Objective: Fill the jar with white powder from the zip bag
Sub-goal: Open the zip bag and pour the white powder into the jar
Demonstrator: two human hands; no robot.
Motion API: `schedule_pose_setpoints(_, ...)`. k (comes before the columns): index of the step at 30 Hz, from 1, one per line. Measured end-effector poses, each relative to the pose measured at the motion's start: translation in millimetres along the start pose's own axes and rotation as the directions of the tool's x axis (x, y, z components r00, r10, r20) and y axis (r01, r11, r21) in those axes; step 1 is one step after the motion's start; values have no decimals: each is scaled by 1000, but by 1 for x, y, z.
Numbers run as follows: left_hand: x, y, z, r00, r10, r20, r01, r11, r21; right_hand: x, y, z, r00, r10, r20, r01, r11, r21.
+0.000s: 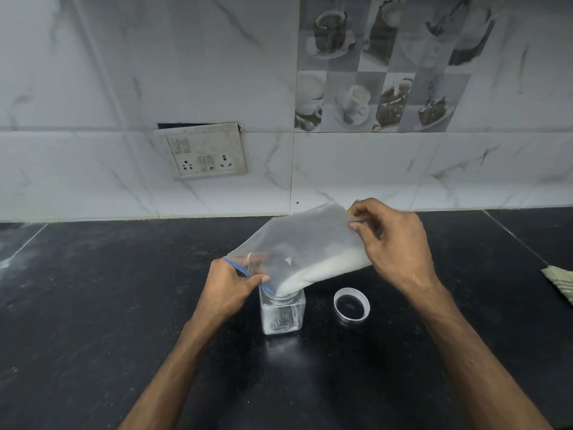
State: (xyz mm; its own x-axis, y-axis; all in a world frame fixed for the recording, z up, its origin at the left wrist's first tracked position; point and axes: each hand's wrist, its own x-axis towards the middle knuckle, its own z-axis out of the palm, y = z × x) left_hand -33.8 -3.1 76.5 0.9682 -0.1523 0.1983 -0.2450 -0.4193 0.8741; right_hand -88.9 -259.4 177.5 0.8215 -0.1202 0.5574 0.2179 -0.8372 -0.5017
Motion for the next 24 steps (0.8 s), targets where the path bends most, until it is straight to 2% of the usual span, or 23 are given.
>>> schedule_pose_setpoints(24, -2, 0, -1, 1000, -20, 1, 20, 999, -29, -6, 1, 5, 998, 64, -12, -63, 997, 54)
